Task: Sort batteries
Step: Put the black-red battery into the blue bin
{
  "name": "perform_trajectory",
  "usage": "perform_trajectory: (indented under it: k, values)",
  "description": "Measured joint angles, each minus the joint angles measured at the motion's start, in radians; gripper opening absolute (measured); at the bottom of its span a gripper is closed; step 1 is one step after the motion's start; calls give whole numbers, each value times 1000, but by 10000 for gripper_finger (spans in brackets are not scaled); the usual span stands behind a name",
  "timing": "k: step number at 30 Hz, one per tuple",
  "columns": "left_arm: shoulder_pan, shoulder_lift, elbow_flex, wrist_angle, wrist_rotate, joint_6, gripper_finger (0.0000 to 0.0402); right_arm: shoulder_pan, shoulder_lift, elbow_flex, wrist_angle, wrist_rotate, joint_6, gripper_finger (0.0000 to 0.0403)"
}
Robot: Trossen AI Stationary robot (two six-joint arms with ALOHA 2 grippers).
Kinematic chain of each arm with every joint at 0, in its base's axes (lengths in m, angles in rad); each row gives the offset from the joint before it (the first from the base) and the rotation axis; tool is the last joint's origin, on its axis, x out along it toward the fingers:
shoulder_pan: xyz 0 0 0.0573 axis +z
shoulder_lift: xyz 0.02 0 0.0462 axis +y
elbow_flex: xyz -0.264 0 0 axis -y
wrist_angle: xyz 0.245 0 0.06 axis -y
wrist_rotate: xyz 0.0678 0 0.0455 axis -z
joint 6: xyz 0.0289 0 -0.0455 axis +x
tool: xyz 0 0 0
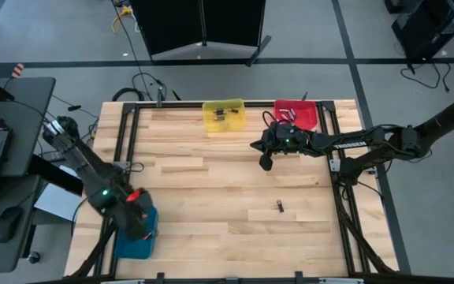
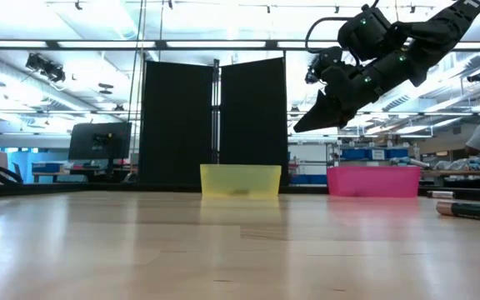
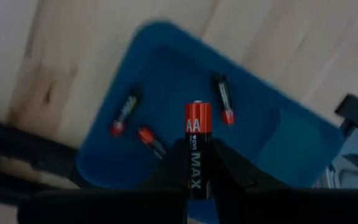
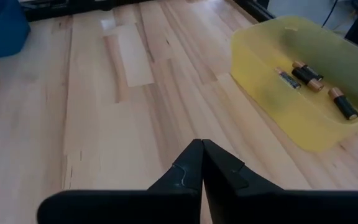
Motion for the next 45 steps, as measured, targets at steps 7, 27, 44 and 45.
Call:
perform_trajectory:
  k: [7, 27, 44, 45]
  values:
    - [-96, -1, -49, 98, -2, -168, 45, 0, 0, 0, 8, 0, -29, 16]
    - [-109, -1, -281, 379, 38, -190, 45, -10, 0, 0, 11, 0, -34, 20]
    - [-87, 1, -306, 411, 79, -187, 92, -10, 0, 0, 10, 0, -26, 18]
    - [-86, 1, -306, 410, 79, -187, 93, -10, 0, 0, 10, 0, -26, 16]
